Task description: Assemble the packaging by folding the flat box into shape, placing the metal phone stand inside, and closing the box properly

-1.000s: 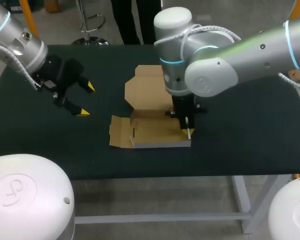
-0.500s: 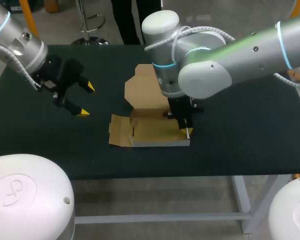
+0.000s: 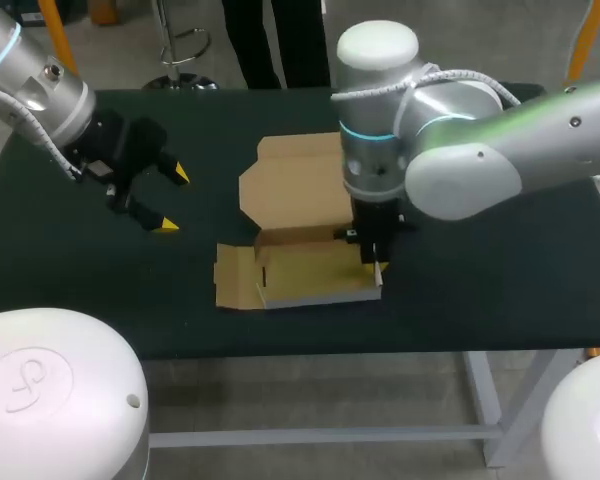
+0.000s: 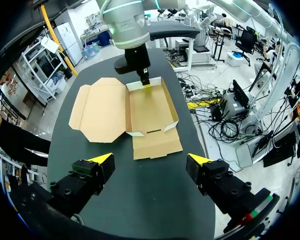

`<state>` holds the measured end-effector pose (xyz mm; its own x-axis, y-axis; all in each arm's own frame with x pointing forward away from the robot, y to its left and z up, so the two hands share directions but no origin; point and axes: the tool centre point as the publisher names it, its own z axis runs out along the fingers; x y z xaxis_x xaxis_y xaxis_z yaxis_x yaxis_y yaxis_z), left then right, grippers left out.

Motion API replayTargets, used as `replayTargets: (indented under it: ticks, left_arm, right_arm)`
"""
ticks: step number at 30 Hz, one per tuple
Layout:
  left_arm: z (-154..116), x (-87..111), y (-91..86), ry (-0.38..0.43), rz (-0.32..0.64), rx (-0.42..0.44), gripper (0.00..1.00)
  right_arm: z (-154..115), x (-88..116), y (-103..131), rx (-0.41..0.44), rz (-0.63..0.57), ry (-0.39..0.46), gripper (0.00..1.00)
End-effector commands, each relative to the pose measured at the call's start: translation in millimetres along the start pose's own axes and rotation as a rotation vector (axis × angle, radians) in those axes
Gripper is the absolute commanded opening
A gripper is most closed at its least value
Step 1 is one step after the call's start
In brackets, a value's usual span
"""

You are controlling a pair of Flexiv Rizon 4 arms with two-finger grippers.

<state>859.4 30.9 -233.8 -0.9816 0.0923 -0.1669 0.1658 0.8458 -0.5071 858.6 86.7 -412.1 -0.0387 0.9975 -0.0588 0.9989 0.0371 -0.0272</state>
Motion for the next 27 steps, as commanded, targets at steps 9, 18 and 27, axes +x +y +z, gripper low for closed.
replayTargets:
  ticks: [9,18,27]
  left_arm:
    - [-1.5,0.0,-0.3,0.004,-0.001,-0.004,1.00]
    - [-1.5,0.0,-0.3,0.004,-0.001,-0.004,1.00]
    - [-1.5,0.0,-0.3,0.004,-0.001,-0.004,1.00]
  right_arm:
    - [3.4,0.0,-6.6,0.001,0.006,0.045,0.00]
    - [5.3,0.5,-8.1,0.015,0.019,0.032,0.00]
    - [8.2,1.3,-8.1,0.016,0.026,0.044,0.00]
